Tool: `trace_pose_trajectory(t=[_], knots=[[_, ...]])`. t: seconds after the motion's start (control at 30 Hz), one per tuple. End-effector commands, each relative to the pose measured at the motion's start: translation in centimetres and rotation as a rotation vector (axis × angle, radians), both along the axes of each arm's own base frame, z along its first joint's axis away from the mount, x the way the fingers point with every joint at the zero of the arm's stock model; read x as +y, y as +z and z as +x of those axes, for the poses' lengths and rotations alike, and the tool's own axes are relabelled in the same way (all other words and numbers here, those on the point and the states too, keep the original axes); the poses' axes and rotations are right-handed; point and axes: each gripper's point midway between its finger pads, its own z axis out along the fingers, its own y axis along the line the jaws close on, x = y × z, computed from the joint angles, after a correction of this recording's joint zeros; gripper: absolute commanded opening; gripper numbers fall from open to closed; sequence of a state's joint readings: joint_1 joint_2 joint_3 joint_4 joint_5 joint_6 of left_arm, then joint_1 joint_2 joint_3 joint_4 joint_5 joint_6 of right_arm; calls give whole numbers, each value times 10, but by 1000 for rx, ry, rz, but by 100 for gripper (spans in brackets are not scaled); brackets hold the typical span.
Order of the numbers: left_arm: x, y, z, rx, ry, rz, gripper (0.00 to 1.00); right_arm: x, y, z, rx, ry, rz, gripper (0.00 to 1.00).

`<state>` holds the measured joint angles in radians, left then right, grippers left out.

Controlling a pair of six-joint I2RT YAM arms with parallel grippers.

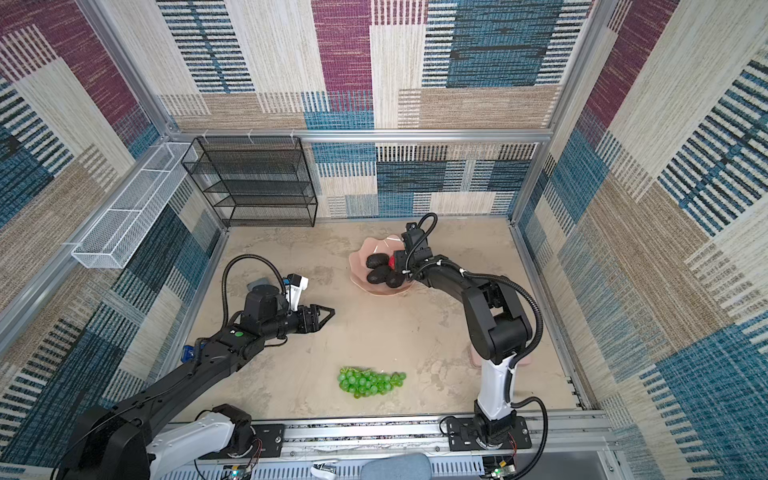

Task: Place and organize the fake fruits in the fruit bowl
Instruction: 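Grasp the green grape bunch with the right gripper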

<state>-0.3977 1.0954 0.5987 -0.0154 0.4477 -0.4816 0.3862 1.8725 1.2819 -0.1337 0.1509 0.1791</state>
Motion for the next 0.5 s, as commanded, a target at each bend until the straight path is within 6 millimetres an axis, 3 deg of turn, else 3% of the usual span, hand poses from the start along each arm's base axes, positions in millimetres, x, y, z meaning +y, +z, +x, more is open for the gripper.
trace_pose_trajectory(t=[0.0,0.1,0.27,0.33,0.47], knots=[[-11,25,0,-124,-95,-12,73,13,31,-15,-50,81,89,82],[-16,44,-4,-204,-146,-38,74,35,43,-63,-67,250,165,89],[-23,65,-13,-279,-193,-112,74,97,35,-190,-80,652,192,100],[-24,73,-17,-299,-209,-134,74,110,24,-239,-56,757,214,100],[-24,84,-26,-320,-225,-161,74,121,12,-298,-25,869,236,100]])
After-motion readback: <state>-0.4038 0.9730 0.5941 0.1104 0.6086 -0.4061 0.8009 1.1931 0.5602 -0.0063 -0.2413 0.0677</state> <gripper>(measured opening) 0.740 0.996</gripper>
